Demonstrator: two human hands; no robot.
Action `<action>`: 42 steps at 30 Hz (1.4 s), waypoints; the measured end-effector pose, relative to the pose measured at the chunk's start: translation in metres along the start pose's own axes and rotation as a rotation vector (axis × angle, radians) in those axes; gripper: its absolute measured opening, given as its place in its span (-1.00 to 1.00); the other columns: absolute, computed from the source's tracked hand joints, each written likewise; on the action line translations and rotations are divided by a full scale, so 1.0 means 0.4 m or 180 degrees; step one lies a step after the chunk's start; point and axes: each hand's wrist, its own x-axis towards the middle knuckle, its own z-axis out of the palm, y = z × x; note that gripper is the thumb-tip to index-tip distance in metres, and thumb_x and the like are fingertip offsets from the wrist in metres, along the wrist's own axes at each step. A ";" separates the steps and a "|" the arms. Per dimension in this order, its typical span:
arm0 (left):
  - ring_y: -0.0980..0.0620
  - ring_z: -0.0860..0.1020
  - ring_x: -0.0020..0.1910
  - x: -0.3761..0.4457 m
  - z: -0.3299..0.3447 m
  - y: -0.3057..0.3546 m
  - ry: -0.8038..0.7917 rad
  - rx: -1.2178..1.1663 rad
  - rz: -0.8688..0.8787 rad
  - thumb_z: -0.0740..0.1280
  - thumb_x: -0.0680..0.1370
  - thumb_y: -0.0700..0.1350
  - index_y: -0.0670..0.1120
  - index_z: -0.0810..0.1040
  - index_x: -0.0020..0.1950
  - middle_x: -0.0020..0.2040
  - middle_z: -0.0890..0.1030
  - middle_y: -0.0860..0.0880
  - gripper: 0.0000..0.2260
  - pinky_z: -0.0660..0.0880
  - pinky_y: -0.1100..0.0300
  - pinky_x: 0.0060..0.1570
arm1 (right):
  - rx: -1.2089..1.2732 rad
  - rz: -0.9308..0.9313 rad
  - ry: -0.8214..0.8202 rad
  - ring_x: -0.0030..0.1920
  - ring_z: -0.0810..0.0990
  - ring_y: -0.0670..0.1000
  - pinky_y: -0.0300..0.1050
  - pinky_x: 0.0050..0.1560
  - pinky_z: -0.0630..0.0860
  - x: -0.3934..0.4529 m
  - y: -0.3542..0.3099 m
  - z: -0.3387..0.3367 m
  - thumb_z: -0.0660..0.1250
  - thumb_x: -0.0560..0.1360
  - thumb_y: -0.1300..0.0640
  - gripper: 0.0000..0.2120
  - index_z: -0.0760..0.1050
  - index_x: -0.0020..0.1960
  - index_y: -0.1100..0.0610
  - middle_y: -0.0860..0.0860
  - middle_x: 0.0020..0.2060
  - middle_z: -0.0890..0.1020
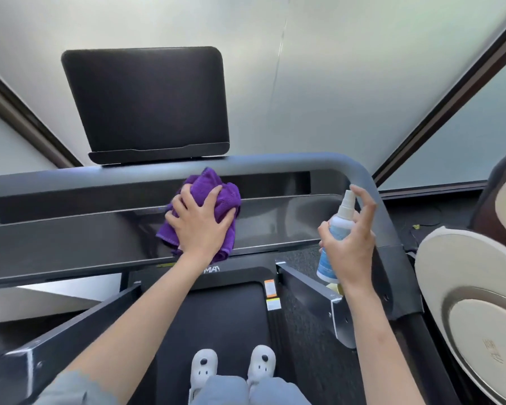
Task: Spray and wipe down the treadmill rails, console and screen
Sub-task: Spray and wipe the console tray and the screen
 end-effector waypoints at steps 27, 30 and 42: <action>-0.18 0.20 0.37 0.095 0.033 0.040 -0.0053 -0.0357 0.0941 0.27 0.49 0.26 0.28 0.38 0.38 0.47 0.24 -0.11 -0.55 0.19 -0.22 0.23 | 0.0052 -0.0417 -0.0195 -0.32 0.55 -0.02 -0.25 -0.22 0.55 0.014 -0.084 0.120 0.33 0.43 0.39 -0.38 0.25 0.37 -0.04 -0.05 -0.21 0.56; -0.17 0.20 0.35 0.104 0.001 -0.102 0.0094 -0.0349 0.0652 0.27 0.50 0.27 0.27 0.38 0.38 0.44 0.25 -0.12 -0.55 0.24 -0.24 0.21 | 0.0084 -0.0513 -0.0324 -0.34 0.54 0.01 -0.28 -0.23 0.53 -0.013 -0.121 0.180 0.34 0.43 0.40 -0.38 0.26 0.38 0.00 -0.06 -0.33 0.52; -0.19 0.19 0.37 0.101 -0.117 -0.559 0.0127 -0.0403 -0.0110 0.31 0.50 0.23 0.25 0.40 0.38 0.42 0.25 -0.12 -0.55 0.23 -0.23 0.26 | 0.0238 -0.0722 -0.0792 -0.38 0.50 0.00 -0.42 -0.28 0.45 -0.120 -0.250 0.426 0.35 0.44 0.40 -0.37 0.25 0.40 -0.01 -0.05 -0.38 0.50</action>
